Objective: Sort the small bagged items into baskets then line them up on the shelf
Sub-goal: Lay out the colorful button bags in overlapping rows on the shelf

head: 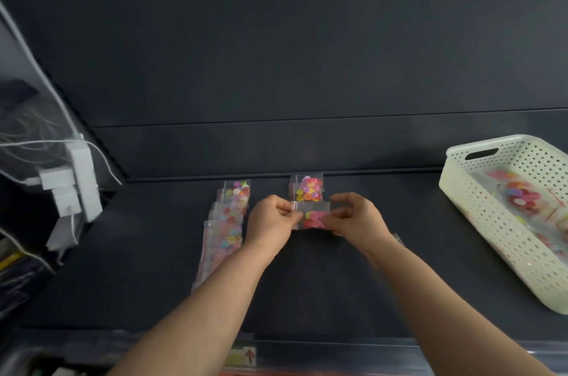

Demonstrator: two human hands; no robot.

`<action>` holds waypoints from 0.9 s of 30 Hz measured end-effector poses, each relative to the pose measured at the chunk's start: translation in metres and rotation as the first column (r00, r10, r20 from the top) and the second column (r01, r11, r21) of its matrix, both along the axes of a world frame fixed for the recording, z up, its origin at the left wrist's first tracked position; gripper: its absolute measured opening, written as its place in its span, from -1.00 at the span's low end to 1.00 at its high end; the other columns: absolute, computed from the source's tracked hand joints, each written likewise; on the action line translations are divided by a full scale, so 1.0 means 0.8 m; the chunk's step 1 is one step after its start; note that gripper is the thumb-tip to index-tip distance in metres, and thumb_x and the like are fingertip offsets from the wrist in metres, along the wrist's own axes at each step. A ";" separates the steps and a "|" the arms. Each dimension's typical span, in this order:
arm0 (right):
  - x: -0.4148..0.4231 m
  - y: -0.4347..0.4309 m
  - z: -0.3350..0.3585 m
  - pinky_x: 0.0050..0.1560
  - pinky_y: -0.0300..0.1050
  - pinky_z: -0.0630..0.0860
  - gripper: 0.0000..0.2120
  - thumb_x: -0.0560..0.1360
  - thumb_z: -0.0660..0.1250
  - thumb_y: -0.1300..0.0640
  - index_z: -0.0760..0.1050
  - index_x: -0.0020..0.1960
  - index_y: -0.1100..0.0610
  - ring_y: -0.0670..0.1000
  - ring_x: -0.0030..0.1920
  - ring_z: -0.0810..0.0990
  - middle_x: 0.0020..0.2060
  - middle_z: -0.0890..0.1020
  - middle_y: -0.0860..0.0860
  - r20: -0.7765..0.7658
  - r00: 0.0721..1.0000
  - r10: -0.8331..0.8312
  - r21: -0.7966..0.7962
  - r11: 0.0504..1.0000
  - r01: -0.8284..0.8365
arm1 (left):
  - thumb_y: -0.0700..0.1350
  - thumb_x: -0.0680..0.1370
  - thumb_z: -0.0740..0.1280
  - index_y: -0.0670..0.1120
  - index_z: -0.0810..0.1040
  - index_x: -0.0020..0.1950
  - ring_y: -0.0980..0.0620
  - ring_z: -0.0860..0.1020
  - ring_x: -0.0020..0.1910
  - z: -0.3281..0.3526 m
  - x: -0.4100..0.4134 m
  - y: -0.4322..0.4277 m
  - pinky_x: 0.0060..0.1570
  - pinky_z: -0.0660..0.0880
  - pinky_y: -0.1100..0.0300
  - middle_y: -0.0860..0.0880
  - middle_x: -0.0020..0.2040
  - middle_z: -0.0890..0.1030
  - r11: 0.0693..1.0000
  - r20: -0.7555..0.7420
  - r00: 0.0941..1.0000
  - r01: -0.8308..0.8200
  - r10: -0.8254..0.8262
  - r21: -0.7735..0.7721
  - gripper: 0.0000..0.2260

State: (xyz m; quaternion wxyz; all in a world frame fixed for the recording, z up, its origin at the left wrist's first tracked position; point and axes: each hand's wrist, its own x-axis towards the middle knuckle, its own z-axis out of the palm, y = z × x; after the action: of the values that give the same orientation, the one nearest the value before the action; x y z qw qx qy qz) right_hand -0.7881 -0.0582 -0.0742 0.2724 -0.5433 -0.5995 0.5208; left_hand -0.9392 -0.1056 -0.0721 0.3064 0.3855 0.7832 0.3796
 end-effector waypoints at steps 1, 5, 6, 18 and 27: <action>-0.005 0.001 -0.001 0.01 -0.01 0.60 -0.57 0.34 0.54 0.12 0.47 0.14 0.04 -0.02 -0.12 0.64 -0.20 0.66 -0.02 0.022 1.000 -0.017 0.029 0.999 0.017 | -0.10 0.47 0.49 -0.01 0.52 -0.09 0.06 0.61 -0.12 0.000 -0.003 0.003 -0.05 0.60 0.07 0.03 -0.14 0.63 1.000 -0.015 1.000 -0.018 0.018 0.006 -0.85; -0.020 0.013 0.002 -0.29 -0.32 0.41 -0.69 0.38 0.49 0.18 0.46 0.06 0.07 -0.18 -0.23 0.53 -0.29 0.59 -0.13 0.147 0.984 -0.103 0.181 0.981 0.076 | -0.10 0.50 0.46 -0.04 0.50 -0.04 0.05 0.58 -0.10 -0.001 -0.009 0.021 -0.13 0.51 0.19 0.02 -0.10 0.61 1.000 -0.129 0.992 -0.012 0.015 0.020 -0.85; -0.023 0.017 0.002 -0.31 -0.33 0.37 -0.70 0.39 0.48 0.20 0.45 0.05 0.08 -0.17 -0.23 0.53 -0.29 0.58 -0.12 0.156 0.981 -0.118 0.200 0.976 0.086 | -0.10 0.50 0.45 -0.05 0.50 -0.04 0.03 0.58 -0.09 -0.002 -0.010 0.028 -0.12 0.50 0.19 0.01 -0.08 0.62 1.000 -0.157 0.988 -0.007 0.009 0.014 -0.86; -0.035 0.035 -0.012 -0.10 -0.11 0.47 -0.82 0.43 0.43 0.04 0.46 -0.03 0.00 -0.01 -0.06 0.55 -0.11 0.55 -0.08 0.409 0.899 -0.154 0.347 0.938 0.003 | -0.02 0.50 0.44 -0.02 0.38 0.04 0.00 0.57 -0.04 -0.007 -0.019 0.051 -0.24 0.37 0.19 0.00 -0.05 0.61 0.996 -0.362 0.931 0.024 -0.053 -0.084 -0.73; 0.060 0.010 0.007 -0.06 -0.09 0.41 -0.77 0.54 0.24 0.16 0.55 0.14 -0.04 0.05 0.10 0.52 0.03 0.59 -0.03 0.680 0.691 -0.243 0.486 0.856 -0.177 | 0.01 0.49 0.44 0.04 0.61 0.01 0.10 0.59 -0.05 0.011 0.031 0.026 0.00 0.55 0.12 0.13 -0.09 0.63 0.916 -0.271 0.876 0.375 -0.400 -0.139 -0.87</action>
State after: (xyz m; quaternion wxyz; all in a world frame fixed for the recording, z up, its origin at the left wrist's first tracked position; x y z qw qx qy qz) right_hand -0.7401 -0.0503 -0.0683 0.1596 -0.6207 -0.7635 0.0793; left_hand -0.9145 -0.0850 -0.0634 0.2722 0.5736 0.7416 0.2167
